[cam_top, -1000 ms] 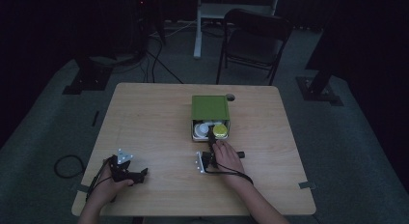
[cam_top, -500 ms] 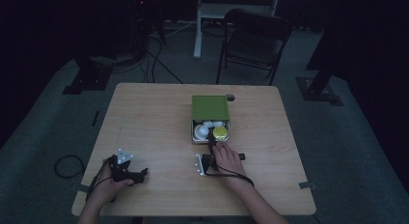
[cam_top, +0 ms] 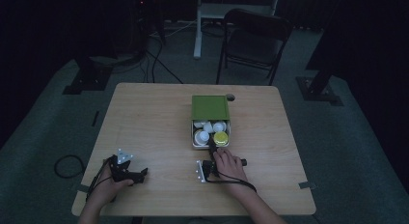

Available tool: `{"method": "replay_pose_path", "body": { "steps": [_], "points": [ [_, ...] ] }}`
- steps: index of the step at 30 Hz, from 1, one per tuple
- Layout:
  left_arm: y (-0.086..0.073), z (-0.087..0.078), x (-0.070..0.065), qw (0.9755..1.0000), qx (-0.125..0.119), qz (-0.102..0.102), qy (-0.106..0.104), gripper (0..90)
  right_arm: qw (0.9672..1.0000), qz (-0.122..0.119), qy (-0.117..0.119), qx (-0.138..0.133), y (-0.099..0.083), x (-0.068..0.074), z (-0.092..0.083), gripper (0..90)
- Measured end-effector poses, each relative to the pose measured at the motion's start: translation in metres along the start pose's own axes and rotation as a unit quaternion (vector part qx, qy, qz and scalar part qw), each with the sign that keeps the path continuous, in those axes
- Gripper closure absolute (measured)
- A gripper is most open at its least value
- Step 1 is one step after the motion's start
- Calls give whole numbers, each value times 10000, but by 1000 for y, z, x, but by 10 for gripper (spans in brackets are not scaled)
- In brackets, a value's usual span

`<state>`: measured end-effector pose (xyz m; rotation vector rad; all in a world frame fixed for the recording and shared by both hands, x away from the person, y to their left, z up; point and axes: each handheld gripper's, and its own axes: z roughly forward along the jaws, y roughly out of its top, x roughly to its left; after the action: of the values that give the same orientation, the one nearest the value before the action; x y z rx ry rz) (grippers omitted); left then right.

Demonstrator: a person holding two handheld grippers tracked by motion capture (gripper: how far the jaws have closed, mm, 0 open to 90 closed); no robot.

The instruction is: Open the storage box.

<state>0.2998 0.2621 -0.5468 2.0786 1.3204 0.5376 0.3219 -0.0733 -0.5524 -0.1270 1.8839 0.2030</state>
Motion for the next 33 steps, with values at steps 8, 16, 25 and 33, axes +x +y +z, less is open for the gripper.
{"method": "replay_pose_path", "body": {
  "steps": [8,16,25,33],
  "points": [
    [0,0,0,10000,0,0,2,1,10000,-9,11,-22,1,2,-6,714],
    [0,0,0,10000,-1,1,2,1,9999,-76,56,-64,4,6,-18,716],
    [0,0,0,10000,1,2,1,1,9997,-104,193,-103,8,14,-31,720],
    [0,0,0,10000,-1,0,1,1,9996,-39,235,-147,8,15,-37,720]
  ]
}}
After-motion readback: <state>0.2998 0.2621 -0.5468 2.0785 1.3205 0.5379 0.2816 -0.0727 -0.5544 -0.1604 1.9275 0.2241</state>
